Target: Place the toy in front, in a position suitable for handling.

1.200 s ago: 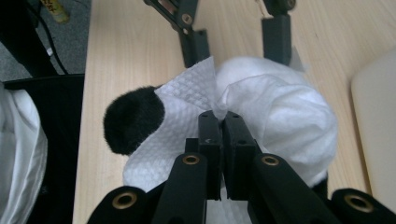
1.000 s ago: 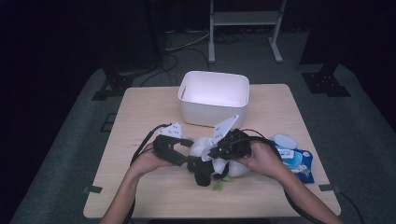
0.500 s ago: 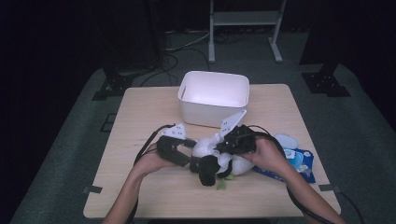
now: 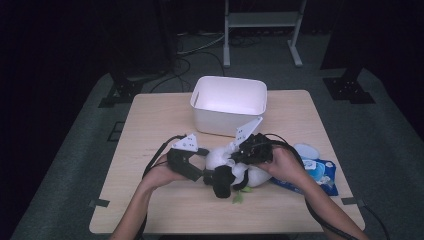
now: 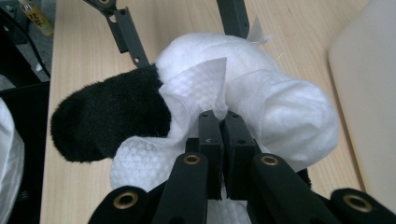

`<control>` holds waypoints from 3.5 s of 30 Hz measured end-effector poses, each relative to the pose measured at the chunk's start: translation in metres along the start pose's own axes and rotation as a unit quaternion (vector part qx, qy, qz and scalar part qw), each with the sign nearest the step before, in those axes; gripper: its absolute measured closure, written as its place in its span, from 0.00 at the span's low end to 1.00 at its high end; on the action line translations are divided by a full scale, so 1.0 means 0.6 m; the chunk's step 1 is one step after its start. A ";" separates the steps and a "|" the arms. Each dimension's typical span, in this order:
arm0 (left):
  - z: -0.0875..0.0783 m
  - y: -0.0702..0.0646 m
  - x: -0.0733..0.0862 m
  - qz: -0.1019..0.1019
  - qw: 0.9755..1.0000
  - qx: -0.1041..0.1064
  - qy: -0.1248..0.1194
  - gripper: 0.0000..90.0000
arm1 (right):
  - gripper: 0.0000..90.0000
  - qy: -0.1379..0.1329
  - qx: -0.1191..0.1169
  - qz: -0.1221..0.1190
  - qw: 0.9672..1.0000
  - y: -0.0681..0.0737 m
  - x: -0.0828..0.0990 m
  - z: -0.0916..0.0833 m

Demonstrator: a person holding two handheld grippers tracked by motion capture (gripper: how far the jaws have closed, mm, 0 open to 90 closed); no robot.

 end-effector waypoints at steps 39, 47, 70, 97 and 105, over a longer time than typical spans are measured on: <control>0.003 0.003 0.004 0.011 1.000 -0.003 -0.018 0.70 | 0.96 -0.044 -0.025 0.034 0.998 -0.007 -0.016 -0.008; -0.047 -0.006 -0.011 0.017 1.000 -0.016 -0.014 0.70 | 0.96 -0.069 -0.041 0.033 0.996 0.008 -0.039 -0.013; -0.126 -0.025 -0.047 0.033 0.998 -0.033 0.033 0.71 | 0.96 -0.110 -0.113 0.041 0.987 0.042 -0.074 -0.013; -0.037 0.007 -0.179 0.040 0.997 -0.015 0.058 0.67 | 0.96 -0.111 0.012 0.058 0.992 -0.025 0.006 -0.123; -0.025 0.009 -0.193 0.046 0.997 -0.021 0.059 0.65 | 0.96 -0.138 0.007 0.045 0.989 -0.009 -0.014 -0.155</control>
Point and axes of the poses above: each handheld gripper's, and its own axes: z roughly forward along the jaws, x roughly out of its underside, y roughly to its left, the point moved 9 cm from there along z, roughly forward along the jaws, and after that the axes turned 10 degrees about z, right-handed, at the moved point
